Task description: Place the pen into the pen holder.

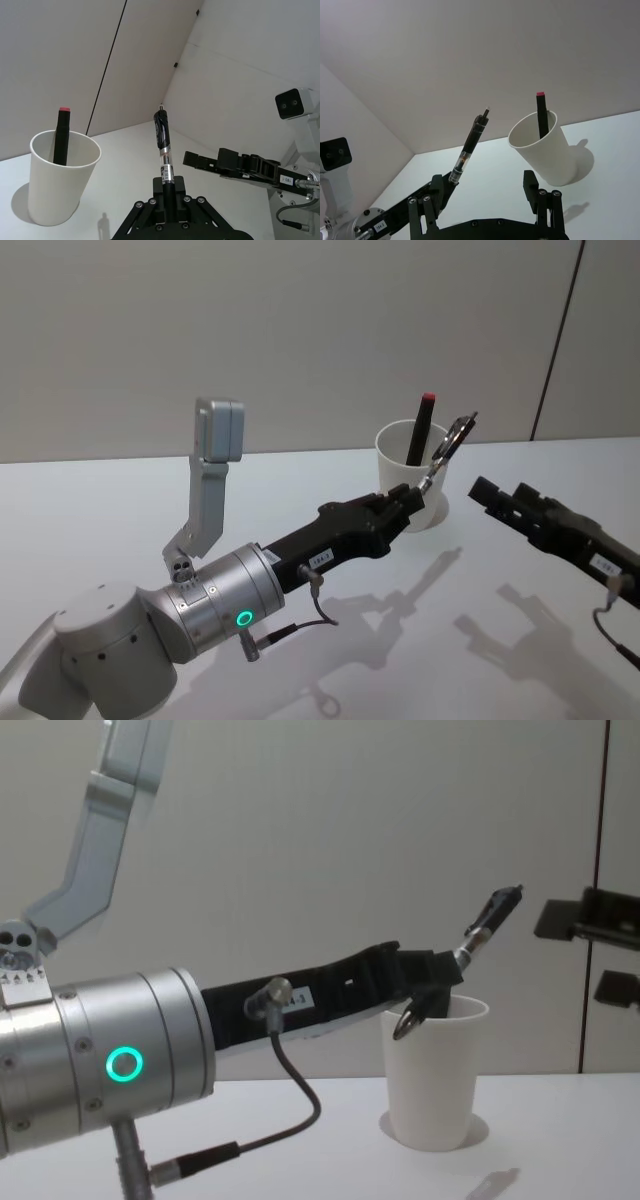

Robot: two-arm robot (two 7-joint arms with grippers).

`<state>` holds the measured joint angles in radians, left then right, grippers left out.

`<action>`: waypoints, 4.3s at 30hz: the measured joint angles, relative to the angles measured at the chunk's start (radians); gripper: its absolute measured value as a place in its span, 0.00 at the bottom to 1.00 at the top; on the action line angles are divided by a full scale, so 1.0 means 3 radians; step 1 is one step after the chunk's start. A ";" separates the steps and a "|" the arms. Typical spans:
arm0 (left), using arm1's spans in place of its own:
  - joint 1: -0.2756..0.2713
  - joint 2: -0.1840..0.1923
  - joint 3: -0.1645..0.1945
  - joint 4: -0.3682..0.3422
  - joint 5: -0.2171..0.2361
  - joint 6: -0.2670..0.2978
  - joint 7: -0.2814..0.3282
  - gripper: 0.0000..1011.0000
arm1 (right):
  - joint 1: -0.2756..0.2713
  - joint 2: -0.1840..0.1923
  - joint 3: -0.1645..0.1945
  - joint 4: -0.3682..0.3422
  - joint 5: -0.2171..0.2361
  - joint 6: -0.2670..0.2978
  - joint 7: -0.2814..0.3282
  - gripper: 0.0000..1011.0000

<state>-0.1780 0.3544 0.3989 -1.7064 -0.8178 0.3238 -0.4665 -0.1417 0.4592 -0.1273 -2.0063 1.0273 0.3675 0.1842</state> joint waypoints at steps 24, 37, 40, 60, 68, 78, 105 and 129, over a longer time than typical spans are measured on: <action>0.0000 0.0000 0.0000 0.0000 0.0000 0.0000 0.0000 0.13 | 0.0145 -0.0361 -0.0264 0.0083 -0.0014 -0.0081 -0.0375 0.99; 0.0000 0.0000 0.0000 0.0000 0.0000 0.0000 0.0000 0.12 | 0.0261 -0.0607 -0.0422 0.0215 -0.0061 -0.0117 -0.0581 0.99; 0.0000 0.0000 0.0000 0.0000 0.0000 0.0000 0.0000 0.12 | 0.0278 -0.0636 -0.0442 0.0236 -0.0065 -0.0120 -0.0596 0.99; 0.0000 0.0000 0.0000 0.0000 0.0000 0.0000 0.0000 0.13 | 0.0412 -0.0843 -0.0567 0.0402 -0.0033 -0.0170 -0.0735 0.99; 0.0000 0.0000 0.0000 0.0000 0.0000 0.0000 0.0000 0.12 | 0.0453 -0.0869 -0.0591 0.0433 -0.0011 -0.0174 -0.0729 0.99; 0.0000 0.0000 0.0000 0.0000 0.0000 0.0000 0.0000 0.13 | 0.0475 -0.0875 -0.0602 0.0442 0.0042 -0.0193 -0.0692 0.99; 0.0000 0.0000 0.0000 0.0000 0.0000 0.0000 0.0000 0.12 | 0.0423 -0.0768 -0.0611 0.0394 0.0184 -0.0253 -0.0682 0.99; 0.0000 0.0000 0.0000 0.0000 0.0000 0.0000 0.0000 0.12 | 0.0452 -0.0761 -0.0646 0.0426 0.0222 -0.0328 -0.0661 0.88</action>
<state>-0.1779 0.3544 0.3989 -1.7065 -0.8178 0.3239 -0.4665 -0.0061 0.2310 -0.3209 -1.8784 1.0941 0.2692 -0.0142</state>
